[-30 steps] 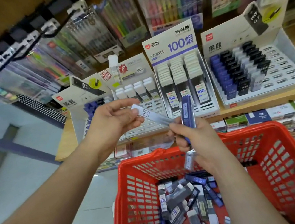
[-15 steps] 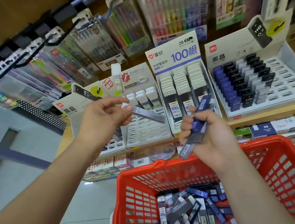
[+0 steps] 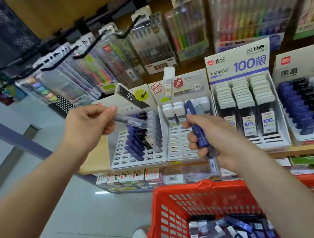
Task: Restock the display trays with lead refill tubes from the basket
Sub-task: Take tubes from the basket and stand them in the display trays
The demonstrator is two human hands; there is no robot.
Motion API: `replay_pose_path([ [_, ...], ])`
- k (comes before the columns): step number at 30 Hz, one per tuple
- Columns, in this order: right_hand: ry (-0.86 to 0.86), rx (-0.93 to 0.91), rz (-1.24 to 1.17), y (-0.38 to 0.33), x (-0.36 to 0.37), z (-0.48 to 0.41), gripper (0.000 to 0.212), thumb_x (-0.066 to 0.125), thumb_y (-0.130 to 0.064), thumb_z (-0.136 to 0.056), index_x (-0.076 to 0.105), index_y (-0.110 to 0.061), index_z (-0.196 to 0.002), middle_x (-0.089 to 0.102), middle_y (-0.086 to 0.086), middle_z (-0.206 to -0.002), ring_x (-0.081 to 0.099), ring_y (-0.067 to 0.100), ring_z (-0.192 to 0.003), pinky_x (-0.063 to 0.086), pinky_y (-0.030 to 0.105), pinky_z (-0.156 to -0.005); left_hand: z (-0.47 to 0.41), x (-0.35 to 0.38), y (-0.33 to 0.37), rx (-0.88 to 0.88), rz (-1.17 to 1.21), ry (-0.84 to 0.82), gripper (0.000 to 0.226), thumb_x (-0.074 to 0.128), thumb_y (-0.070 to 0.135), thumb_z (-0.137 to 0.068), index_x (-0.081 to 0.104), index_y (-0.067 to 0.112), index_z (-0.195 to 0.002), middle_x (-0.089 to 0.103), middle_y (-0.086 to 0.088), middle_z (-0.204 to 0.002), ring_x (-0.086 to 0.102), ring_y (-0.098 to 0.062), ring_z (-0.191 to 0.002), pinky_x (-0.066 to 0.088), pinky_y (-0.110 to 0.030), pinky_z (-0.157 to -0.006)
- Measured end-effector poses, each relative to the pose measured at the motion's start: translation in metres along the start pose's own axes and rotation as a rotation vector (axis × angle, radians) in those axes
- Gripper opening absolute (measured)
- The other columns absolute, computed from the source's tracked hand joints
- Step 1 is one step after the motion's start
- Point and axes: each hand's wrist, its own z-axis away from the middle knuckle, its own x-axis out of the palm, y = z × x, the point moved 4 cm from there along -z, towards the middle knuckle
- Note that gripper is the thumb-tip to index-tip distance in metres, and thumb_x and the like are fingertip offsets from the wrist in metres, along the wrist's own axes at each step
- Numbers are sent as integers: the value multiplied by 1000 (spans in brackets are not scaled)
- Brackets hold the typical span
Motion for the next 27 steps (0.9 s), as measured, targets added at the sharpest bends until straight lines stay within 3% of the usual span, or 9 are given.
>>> replay_pose_path([
  [5,-38,4,335,18,33,-20,22,55,-31,-99,59,-10,-91,55,2,-67,48,13,-50,31,22,-39,-24,-36,-32,-51,-109,96,3,68,10,-85,71,12,-85,62,-9,-67,55,-14,-56,48,-22,-54],
  [8,-49,11,462,27,40,-29,21,53,-30,-101,57,-9,-100,59,6,-80,51,12,-46,34,23,-40,-32,-51,-46,-75,-68,99,15,72,0,-80,69,8,-93,64,-8,-70,61,-14,-56,53,-24,-57],
  [13,13,54,407,36,26,-40,20,52,-29,-102,58,-10,-106,62,3,-72,48,13,-42,34,22,-39,-12,-21,-42,53,-49,-152,16,74,2,-78,73,16,-86,71,-4,-72,67,-10,-64,56,-18,-66],
  [16,15,91,319,46,19,-43,20,54,-24,-101,59,-5,-105,60,8,-72,44,14,-45,32,22,-36,-1,7,-49,105,-128,-281,18,72,9,-82,71,27,-81,73,2,-76,70,-10,-72,58,-28,-77],
  [18,-1,113,250,51,17,-44,18,55,-19,-99,60,-2,-103,56,12,-73,42,17,-49,31,23,-37,5,21,-54,128,-194,-310,14,71,12,-84,73,26,-85,73,4,-79,69,-10,-76,57,-29,-82],
  [21,-23,138,149,56,16,-45,18,53,-13,-98,60,-1,-110,57,10,-69,43,17,-51,31,25,-38,14,37,-56,170,-273,-312,13,68,11,-86,74,14,-97,70,9,-81,64,-2,-75,52,-21,-82],
  [24,-41,149,85,57,14,-46,20,49,-11,-99,61,-3,-112,58,10,-68,45,17,-52,32,24,-37,20,47,-59,190,-321,-331,14,66,12,-88,73,13,-99,68,9,-85,62,-5,-82,49,-20,-83],
  [27,-47,157,3,55,11,-47,20,47,-12,-99,60,-3,-111,57,9,-66,45,17,-51,33,23,-37,18,50,-59,199,-334,-334,17,64,13,-90,72,14,-104,65,13,-90,58,0,-85,41,-1,-75],
])
